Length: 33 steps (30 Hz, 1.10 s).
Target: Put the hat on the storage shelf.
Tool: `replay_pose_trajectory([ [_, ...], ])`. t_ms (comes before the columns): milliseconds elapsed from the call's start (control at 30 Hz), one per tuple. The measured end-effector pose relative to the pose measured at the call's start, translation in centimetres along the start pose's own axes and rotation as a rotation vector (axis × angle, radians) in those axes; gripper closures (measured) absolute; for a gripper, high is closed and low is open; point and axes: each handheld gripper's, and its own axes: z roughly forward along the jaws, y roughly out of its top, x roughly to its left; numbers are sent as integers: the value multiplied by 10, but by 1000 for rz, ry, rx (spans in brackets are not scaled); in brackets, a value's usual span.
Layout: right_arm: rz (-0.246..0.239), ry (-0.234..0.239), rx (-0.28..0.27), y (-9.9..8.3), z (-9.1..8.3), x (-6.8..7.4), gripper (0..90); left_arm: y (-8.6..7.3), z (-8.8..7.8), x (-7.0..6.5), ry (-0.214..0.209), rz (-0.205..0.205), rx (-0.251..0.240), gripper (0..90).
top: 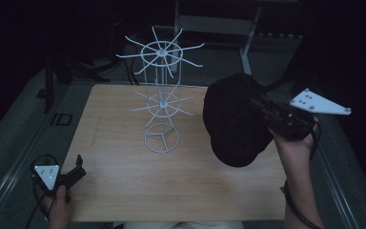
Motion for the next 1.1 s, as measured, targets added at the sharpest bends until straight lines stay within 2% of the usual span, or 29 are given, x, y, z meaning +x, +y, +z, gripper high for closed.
replay_pose_trajectory([
  [233,-48,18,-104,42,-16,17,704,0,0,0,0,1,-1,13],
  [433,-81,34,-171,68,-21,31,704,0,0,0,-2,0,0,13],
  [467,-81,34,-171,68,-21,31,704,0,0,0,-2,0,0,13],
  [533,-100,63,-194,78,-18,39,704,0,0,0,-1,0,-1,13],
  [733,-138,114,-196,91,-3,57,703,0,0,0,-4,-2,0,13],
  [833,-141,139,-189,95,6,64,703,0,0,0,-6,-2,0,13],
  [1100,-149,186,-156,85,23,76,703,0,0,1,-8,-5,-1,13],
])
